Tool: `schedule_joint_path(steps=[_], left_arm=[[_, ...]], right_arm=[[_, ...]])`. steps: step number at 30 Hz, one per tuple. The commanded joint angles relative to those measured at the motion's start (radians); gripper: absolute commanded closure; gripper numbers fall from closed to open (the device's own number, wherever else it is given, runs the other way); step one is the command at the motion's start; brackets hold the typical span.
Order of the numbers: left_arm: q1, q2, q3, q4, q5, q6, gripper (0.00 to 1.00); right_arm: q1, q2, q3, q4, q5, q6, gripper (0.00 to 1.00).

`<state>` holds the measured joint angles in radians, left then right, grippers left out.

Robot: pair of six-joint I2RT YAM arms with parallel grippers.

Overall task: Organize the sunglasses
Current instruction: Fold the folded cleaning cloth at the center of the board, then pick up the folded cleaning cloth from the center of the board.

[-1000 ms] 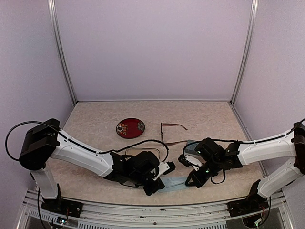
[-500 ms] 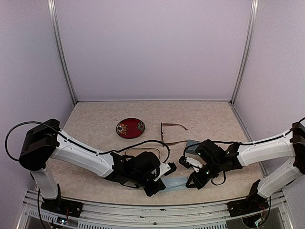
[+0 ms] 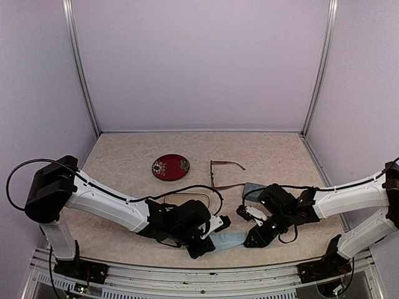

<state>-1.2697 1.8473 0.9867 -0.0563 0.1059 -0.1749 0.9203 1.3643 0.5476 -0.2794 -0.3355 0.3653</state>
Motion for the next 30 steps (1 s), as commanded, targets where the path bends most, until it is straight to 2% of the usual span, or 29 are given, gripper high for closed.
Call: schedule_joint_path(steps=[1,3,7,12,20,30], left_arm=[[-0.01,0.002,0.024,-0.052,0.002,0.015,0.86],[-0.012,-0.008,0.024,-0.065,0.002,0.019,0.82],[-0.011,-0.037,0.024,-0.071,0.003,0.026,0.75],[0.014,-0.076,0.012,-0.054,0.018,0.018,0.68],[0.116,-0.112,-0.031,0.036,0.066,-0.083,0.58],[0.183,-0.053,-0.029,0.036,0.137,-0.115,0.52]], right_arm=[[0.004,-0.039,-0.006,-0.025,0.007,0.005,0.75],[0.004,-0.054,-0.007,-0.028,0.004,0.006,0.71],[0.004,-0.094,-0.012,-0.027,-0.01,0.009,0.55],[-0.002,-0.134,-0.025,-0.007,0.012,0.037,0.45],[-0.082,-0.062,-0.005,0.065,0.036,0.055,0.43],[-0.144,0.004,0.0,0.105,-0.052,0.016,0.46]])
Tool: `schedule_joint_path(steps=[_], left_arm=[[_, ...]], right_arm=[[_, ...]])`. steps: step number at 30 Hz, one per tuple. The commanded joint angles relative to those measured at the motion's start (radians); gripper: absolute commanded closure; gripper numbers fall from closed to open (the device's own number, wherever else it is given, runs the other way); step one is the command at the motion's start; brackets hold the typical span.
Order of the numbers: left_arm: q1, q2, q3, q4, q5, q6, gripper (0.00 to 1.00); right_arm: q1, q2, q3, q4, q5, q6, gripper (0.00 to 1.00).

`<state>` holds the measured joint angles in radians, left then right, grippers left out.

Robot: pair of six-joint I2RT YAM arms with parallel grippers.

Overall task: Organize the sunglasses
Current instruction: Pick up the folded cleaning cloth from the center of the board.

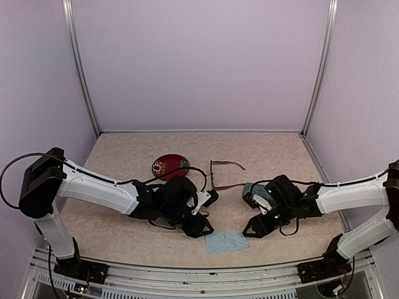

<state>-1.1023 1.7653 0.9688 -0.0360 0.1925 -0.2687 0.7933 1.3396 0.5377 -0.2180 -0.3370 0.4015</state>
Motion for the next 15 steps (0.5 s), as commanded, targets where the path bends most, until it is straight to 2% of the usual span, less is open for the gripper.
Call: schedule_joint_path(steps=[1,15], left_arm=[[0.016,0.035,-0.009,0.013,0.059,-0.018,0.52],[0.024,0.093,-0.015,0.019,0.073,0.0,0.52]], right_arm=[[-0.017,0.037,0.008,0.051,-0.06,-0.021,0.46],[-0.02,0.12,-0.006,0.116,-0.111,-0.03,0.54]])
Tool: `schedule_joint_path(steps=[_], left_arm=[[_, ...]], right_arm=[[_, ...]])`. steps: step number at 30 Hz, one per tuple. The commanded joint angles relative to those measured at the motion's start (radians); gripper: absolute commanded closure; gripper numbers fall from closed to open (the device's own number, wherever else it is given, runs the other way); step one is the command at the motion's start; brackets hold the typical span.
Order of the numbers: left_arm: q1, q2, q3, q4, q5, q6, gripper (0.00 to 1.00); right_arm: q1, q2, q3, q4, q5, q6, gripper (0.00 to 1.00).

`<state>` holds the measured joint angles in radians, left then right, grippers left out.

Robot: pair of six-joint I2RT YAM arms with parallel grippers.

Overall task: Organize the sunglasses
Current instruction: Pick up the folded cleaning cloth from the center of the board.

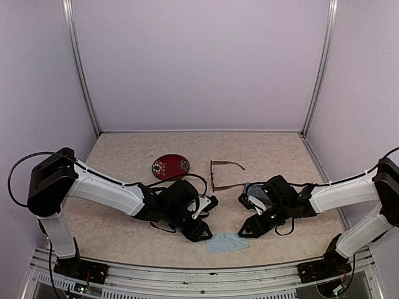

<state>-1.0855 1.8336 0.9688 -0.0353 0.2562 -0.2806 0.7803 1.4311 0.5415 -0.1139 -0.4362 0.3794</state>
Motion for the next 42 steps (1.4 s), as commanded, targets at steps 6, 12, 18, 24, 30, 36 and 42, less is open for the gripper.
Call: schedule_joint_path(steps=[6,12,18,24,30,36,42], left_arm=[[0.007,0.043,-0.011,0.026,0.002,0.027,0.55],[0.007,0.065,-0.001,0.026,-0.011,0.041,0.59],[0.007,0.075,0.004,0.022,0.01,0.046,0.69],[0.004,0.069,0.006,0.017,0.045,0.045,0.79],[0.001,0.071,0.012,0.0,0.064,0.041,0.83],[-0.001,0.078,0.02,0.001,0.066,0.039,0.89],[-0.006,0.085,0.025,0.016,0.063,0.033,0.97]], right_arm=[[-0.007,0.026,-0.017,0.015,-0.006,-0.009,0.57],[-0.008,0.028,-0.014,0.008,-0.006,-0.017,0.6],[-0.01,0.037,-0.014,0.01,-0.005,-0.022,0.64],[-0.009,0.043,-0.01,0.015,-0.009,-0.022,0.67],[-0.009,0.044,-0.012,0.016,-0.01,-0.026,0.69],[-0.01,0.045,-0.012,0.014,-0.011,-0.026,0.73],[-0.009,0.044,-0.008,0.022,-0.006,-0.031,0.79]])
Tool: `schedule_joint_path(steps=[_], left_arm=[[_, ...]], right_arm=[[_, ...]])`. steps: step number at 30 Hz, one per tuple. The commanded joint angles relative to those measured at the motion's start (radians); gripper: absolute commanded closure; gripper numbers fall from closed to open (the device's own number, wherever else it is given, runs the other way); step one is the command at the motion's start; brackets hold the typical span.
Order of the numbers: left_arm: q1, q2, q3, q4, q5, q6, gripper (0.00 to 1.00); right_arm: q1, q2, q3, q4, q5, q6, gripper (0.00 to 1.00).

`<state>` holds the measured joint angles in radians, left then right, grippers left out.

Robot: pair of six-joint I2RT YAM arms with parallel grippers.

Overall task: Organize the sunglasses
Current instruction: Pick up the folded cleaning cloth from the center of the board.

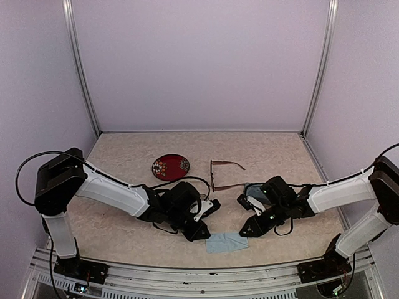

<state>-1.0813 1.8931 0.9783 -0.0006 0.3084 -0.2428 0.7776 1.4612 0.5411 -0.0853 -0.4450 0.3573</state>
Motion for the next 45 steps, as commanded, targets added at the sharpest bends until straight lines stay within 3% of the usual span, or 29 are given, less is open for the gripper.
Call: schedule_joint_path(steps=[1,11,29,45], left_arm=[[-0.012,0.026,0.015,-0.017,0.011,-0.005,0.99],[-0.014,-0.014,0.0,-0.005,-0.015,-0.016,1.0],[0.003,-0.153,-0.037,-0.079,-0.084,-0.003,1.0],[0.066,-0.358,-0.153,-0.197,-0.162,0.014,1.0]], right_arm=[[-0.006,0.014,-0.006,-0.004,0.003,-0.009,0.81],[-0.006,0.012,0.008,0.002,0.004,-0.027,1.0],[0.033,0.002,0.144,-0.004,-0.039,-0.1,1.0],[0.097,0.127,0.289,0.023,-0.049,-0.135,1.0]])
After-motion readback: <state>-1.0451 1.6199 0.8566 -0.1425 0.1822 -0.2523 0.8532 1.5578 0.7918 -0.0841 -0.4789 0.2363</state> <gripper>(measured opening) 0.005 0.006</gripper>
